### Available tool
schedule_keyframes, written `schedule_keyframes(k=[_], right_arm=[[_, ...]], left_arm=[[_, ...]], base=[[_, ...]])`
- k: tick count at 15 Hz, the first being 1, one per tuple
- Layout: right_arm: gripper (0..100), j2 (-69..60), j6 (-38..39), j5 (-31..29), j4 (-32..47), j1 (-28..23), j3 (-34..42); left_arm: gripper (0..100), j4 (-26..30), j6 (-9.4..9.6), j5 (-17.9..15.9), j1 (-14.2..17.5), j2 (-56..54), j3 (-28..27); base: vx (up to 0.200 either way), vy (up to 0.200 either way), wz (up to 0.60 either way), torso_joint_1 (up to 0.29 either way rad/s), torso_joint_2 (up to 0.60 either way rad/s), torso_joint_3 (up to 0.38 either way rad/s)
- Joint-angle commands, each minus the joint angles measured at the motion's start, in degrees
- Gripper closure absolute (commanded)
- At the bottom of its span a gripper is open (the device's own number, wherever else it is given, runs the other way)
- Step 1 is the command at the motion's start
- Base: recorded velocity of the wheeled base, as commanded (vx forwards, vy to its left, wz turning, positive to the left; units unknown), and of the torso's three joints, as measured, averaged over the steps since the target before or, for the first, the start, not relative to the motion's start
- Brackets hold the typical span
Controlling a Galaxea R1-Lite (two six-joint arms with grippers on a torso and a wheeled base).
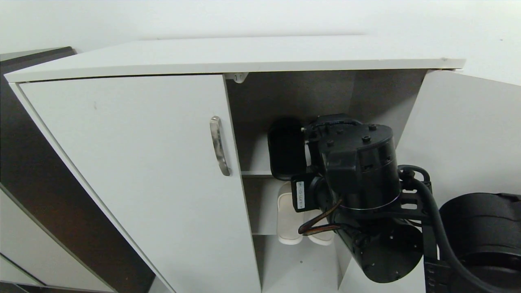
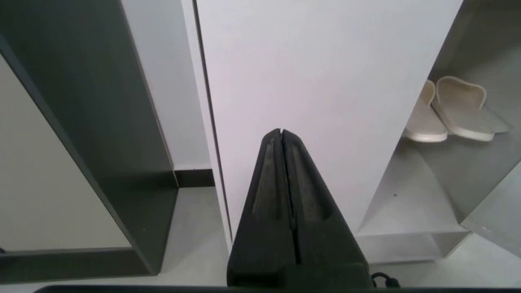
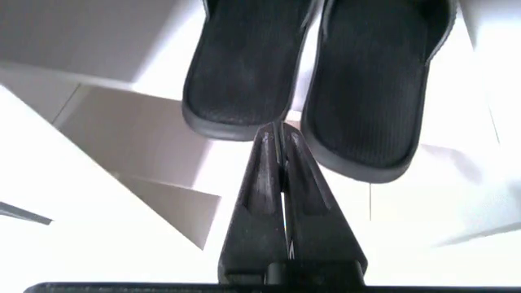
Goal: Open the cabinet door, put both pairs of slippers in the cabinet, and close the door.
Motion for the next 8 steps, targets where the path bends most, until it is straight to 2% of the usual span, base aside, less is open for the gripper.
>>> schedule_keyframes(k=[1,8], right_arm=[[100,0.07,0.05,0.00,-0.04,0.11,0.25],[100,0.07,-0.04,0.00,-0.21,0.20,0.42]], left_arm=[[100,0.00,-0.01,0.00,0.04,-0.01,0.00],[100,0.00,0.08,0.00,0.04,-0.01,0.00]], base=[[0.000,0.000,0.00,0.000,0.00,0.000],[0.000,0.000,0.00,0.000,0.00,0.000]])
